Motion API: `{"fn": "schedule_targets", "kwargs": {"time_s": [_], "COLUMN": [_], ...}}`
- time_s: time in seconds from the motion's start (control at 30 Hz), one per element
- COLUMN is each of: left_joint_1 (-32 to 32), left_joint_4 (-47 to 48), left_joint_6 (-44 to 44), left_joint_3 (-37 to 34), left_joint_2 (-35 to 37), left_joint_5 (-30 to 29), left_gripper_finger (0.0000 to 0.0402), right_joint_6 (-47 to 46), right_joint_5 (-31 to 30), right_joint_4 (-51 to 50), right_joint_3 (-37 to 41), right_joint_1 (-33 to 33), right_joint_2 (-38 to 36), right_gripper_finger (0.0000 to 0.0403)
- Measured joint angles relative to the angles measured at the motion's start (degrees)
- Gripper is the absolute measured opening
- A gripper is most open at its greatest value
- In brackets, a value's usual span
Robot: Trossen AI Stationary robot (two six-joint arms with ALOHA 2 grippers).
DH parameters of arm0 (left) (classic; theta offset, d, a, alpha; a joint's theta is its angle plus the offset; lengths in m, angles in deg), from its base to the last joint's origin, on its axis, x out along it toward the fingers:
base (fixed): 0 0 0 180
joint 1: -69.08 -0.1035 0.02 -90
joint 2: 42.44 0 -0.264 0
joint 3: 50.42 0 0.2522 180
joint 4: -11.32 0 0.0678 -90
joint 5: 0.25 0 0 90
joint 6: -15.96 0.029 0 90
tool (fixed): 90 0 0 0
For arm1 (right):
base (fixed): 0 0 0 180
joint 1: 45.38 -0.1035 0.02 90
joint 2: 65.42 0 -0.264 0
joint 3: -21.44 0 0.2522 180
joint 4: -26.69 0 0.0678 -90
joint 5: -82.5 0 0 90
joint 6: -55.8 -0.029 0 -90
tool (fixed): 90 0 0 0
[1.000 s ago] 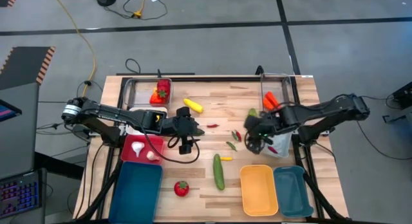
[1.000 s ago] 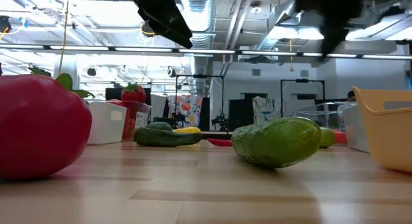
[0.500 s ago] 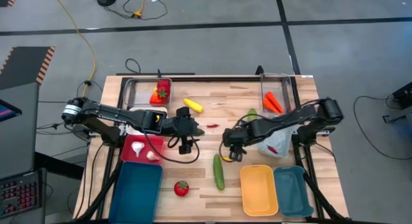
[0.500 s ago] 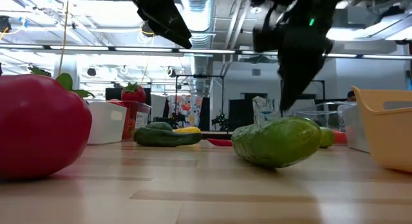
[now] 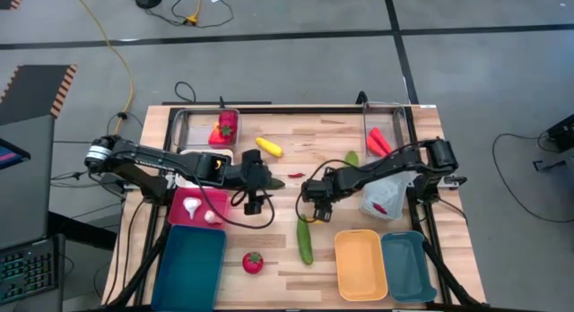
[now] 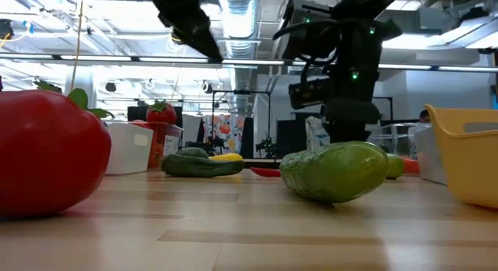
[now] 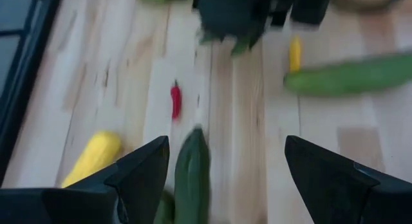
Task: Sort produce into baskets
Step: Put the bottom right green chili into the gray bin
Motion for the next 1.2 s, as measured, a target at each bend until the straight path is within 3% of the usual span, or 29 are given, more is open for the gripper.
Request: {"fn": "schedule_targets", "kwargs": {"time_s": [0.3, 0.6, 0.9, 1.2], "left_joint_1": [0.25, 0.28, 0.31, 0.33], "left_joint_4": [9.41, 7.37, -2.89, -14.44], "left_joint_6": [-2.83, -10.87, -14.49, -14.53], "left_joint_3": [-0.44, -10.44, -22.61, -30.98], "left_joint_2": [2.68, 16.51, 26.49, 27.78], "left_joint_5": [0.12, -2.04, -1.77, -1.7], "left_gripper_finger": [0.0297, 0.0297, 0.0297, 0.0297], "right_joint_6": [0.0, 0.0, -0.02, -0.04], "right_joint_5": [1.31, 2.07, 2.56, 3.75], "right_joint_4": [-0.3, -0.7, -0.81, -4.18], "right_joint_3": [0.0, 0.0, 0.0, -0.02], "right_joint_1": [0.36, 0.64, 0.64, 0.64], "right_joint_2": [0.0, 0.0, -0.13, -4.93], "right_gripper_finger": [0.0124, 0.0037, 0.003, 0.002]}}
